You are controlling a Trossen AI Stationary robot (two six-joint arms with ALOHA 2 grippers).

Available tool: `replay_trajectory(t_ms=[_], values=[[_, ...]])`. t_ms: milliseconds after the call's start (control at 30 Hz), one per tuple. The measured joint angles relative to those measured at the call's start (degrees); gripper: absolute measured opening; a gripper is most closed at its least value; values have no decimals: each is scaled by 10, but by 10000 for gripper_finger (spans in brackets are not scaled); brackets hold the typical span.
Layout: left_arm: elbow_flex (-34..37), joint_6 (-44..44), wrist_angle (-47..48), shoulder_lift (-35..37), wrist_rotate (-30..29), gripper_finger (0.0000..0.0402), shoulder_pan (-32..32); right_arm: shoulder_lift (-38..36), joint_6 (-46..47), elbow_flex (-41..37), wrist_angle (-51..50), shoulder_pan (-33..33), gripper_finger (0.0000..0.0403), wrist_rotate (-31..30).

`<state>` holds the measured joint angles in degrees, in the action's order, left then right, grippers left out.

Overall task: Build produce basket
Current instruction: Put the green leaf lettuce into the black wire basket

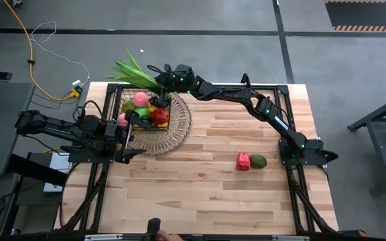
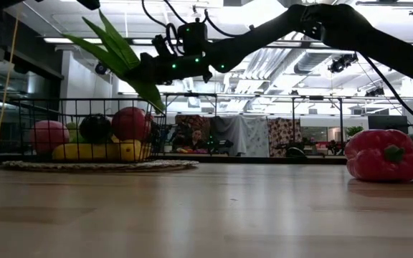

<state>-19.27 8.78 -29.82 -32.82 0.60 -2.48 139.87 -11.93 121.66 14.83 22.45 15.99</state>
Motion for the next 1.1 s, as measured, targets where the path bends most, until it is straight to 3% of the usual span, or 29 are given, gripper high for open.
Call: replay_trajectory(t_ms=[467, 833, 1100], values=[[0, 0, 0, 0, 0, 392, 0, -1, 16, 0, -26, 0, 143, 0], [0, 0, 4, 0, 0, 392, 0, -1, 14, 0, -28, -1, 232, 0], [0, 0, 5, 0, 0, 392, 0, -1, 14, 0, -28, -4, 245, 9]])
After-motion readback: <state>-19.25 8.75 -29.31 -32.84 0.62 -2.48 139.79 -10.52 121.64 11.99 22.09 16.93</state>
